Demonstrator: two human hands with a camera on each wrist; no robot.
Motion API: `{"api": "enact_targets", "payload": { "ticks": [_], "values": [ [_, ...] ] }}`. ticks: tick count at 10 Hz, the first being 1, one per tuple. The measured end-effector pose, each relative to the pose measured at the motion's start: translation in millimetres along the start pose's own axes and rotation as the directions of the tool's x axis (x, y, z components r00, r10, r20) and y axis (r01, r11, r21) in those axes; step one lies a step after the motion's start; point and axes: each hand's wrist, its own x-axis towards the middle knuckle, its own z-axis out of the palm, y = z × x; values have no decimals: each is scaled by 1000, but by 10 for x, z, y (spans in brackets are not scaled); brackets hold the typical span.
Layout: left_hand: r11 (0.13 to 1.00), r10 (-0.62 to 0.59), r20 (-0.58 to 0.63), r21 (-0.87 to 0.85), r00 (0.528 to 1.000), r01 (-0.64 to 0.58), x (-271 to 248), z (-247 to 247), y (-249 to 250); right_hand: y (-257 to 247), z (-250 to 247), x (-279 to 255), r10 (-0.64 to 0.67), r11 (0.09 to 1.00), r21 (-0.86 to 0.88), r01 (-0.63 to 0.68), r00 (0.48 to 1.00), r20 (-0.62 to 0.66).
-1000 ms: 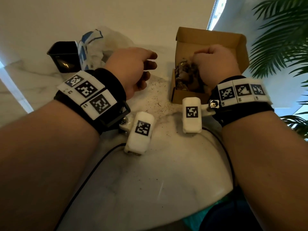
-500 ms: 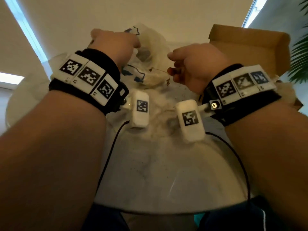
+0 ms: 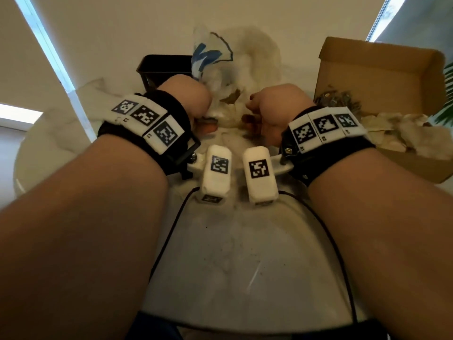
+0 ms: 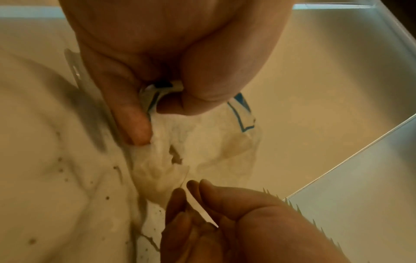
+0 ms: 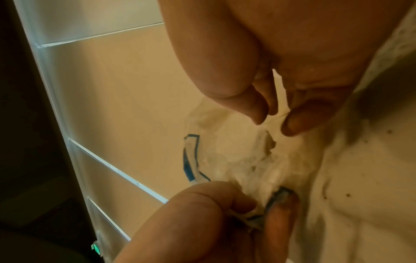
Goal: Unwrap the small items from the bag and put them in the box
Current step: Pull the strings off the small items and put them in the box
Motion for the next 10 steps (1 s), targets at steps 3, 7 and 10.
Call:
{"api": "enact_targets", "payload": {
  "ticks": [3, 7, 10],
  "values": [
    [964, 251, -35, 101, 967, -246, -81, 27, 111, -121, -27, -173, -212, 973, -113, 200, 971, -111],
    [950, 309, 36, -54, 950, -307, -73, 107, 173, -71, -15, -51, -183, 925, -357, 133, 977, -112],
    [936, 310, 50, -191, 950, -295, -41, 160, 150, -12, -25, 53, -171, 956, -276, 105, 959, -227]
  ]
}}
